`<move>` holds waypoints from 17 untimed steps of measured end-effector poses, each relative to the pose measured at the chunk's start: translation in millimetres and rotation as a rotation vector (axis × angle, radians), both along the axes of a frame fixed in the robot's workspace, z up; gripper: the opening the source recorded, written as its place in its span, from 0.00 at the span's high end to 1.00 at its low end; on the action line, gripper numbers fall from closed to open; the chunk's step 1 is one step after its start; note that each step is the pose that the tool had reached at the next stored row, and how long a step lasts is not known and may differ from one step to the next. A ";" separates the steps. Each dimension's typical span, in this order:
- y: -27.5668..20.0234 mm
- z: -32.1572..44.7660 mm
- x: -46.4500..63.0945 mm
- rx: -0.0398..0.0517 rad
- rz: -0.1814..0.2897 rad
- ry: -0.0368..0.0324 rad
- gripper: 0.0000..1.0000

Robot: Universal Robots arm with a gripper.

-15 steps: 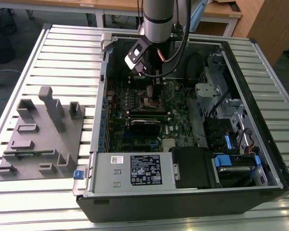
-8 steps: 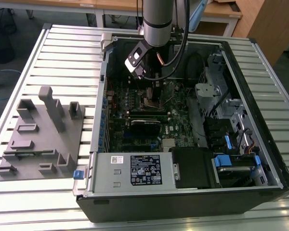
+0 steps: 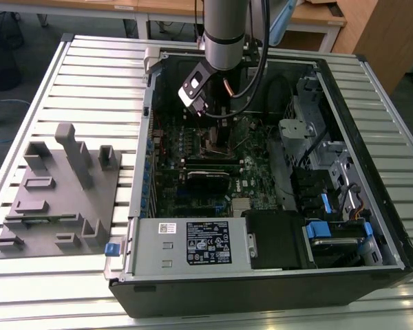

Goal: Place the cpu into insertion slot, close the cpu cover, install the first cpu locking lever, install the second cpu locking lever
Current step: 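Place the cpu into insertion slot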

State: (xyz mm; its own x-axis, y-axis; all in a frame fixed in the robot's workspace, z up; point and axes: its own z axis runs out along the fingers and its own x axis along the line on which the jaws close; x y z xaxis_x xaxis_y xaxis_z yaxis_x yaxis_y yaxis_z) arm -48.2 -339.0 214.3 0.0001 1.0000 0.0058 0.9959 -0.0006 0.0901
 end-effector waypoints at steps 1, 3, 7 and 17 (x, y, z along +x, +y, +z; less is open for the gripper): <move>0.0 -0.7 -0.5 0.0000 0.000 0.0000 0.46; 0.0 -2.2 -1.4 0.0000 0.000 0.0000 0.46; 0.0 -5.7 -1.7 0.0001 0.000 0.0000 0.46; 0.0 -8.7 -4.8 0.0001 0.000 -0.0001 0.46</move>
